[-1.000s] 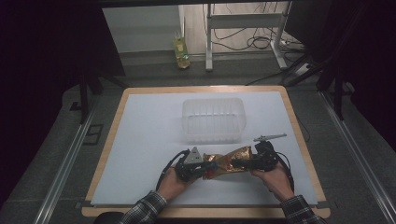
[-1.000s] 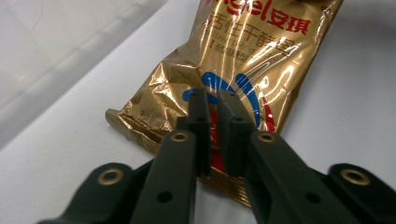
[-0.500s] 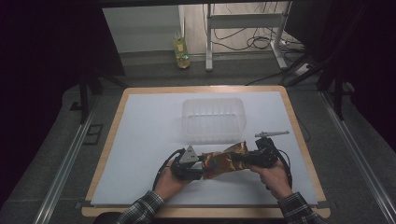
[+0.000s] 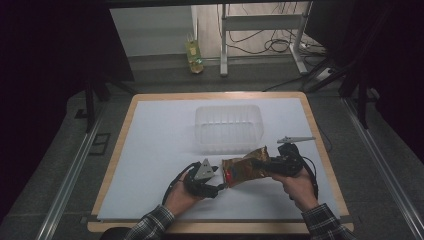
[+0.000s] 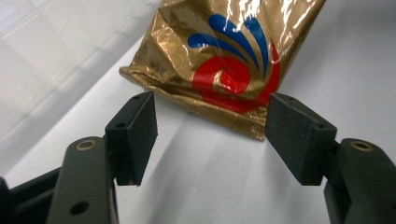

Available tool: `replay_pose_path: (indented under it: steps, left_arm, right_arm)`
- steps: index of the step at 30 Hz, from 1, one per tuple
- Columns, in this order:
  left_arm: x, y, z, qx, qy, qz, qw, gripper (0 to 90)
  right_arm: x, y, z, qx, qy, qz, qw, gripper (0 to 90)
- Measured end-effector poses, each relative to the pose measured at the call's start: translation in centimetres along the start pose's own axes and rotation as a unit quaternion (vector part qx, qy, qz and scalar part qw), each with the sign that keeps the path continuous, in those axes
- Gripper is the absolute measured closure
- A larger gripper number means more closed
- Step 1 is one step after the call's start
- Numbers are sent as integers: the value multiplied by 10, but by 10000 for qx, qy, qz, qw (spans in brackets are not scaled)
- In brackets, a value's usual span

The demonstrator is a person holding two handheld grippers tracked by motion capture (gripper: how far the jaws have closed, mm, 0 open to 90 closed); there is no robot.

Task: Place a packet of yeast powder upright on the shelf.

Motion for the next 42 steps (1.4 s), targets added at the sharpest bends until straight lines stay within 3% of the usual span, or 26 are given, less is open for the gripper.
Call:
replay_pose_path:
  steps: [20, 26, 30, 42]
  left_arm:
    - [14, -4, -2, 141, -126, 69, 9998, 216]
    - [19, -4, -3, 116, -190, -29, 9997, 195]
    - [20, -7, -2, 219, -187, 34, 9996, 173]
    - [28, -15, 3, 241, -192, 157, 9994, 127]
  right_arm:
    - [17, -3, -12, 4, -237, 174, 9996, 695]
    - [23, -3, -17, -17, -286, 153, 9995, 697]
    - [27, -5, -20, -64, -307, 161, 9994, 698]
    - [39, -9, -34, -143, -399, 261, 9988, 700]
Point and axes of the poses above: each handheld gripper's, and its own axes: x roughly backward along the jaws, z roughly out of its underside, y roughly to its left, the point moved 6 cm from there along -x, roughly forward along the jaws, and after that the axes turned 6 degrees about z, right-handed, at the moved point
